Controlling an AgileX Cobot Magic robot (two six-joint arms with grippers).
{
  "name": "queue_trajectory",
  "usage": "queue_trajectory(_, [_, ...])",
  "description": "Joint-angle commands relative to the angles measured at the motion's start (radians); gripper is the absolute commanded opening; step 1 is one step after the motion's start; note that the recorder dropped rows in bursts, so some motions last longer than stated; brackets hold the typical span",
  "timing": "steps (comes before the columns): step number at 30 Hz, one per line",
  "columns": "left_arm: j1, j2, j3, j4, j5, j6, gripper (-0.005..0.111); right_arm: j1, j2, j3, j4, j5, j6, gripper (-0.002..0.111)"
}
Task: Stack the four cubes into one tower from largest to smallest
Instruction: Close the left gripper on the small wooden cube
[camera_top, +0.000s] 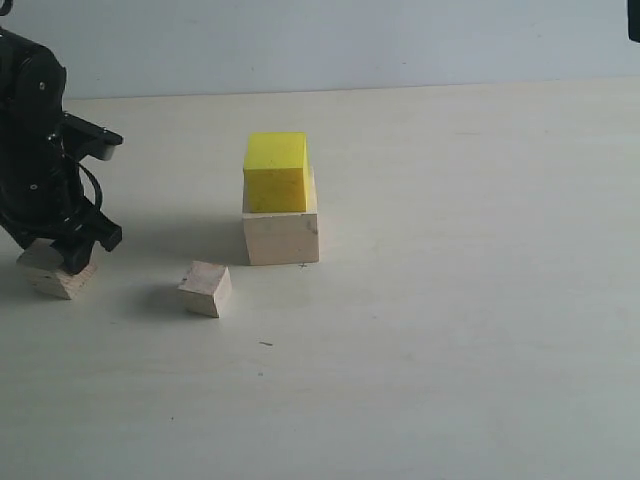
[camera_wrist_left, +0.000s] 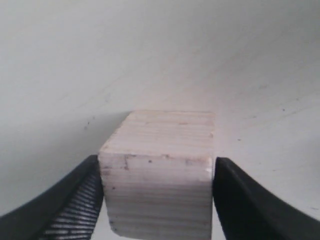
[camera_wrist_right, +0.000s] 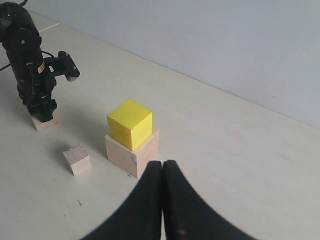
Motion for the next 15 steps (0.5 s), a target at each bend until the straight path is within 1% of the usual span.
queue_trajectory(1, [0.000, 0.000, 0.004, 0.007, -0.007, 0.000, 0.059, -0.004, -0.009, 0.006, -0.004, -0.003, -0.007, 0.000])
queue_trajectory(5, [0.000, 0.000, 0.004, -0.007, -0.008, 0.000, 0.059, -0.004, -0.009, 0.006, -0.004, 0.010, -0.007, 0.000])
queue_trajectory(10, [0.002, 0.000, 0.004, -0.041, -0.008, 0.000, 0.069, -0.004, -0.009, 0.006, -0.004, 0.019, -0.007, 0.000])
queue_trajectory(15, [0.019, 0.000, 0.004, -0.044, -0.008, -0.026, 0.070, -0.004, -0.009, 0.006, -0.004, 0.020, -0.007, 0.000])
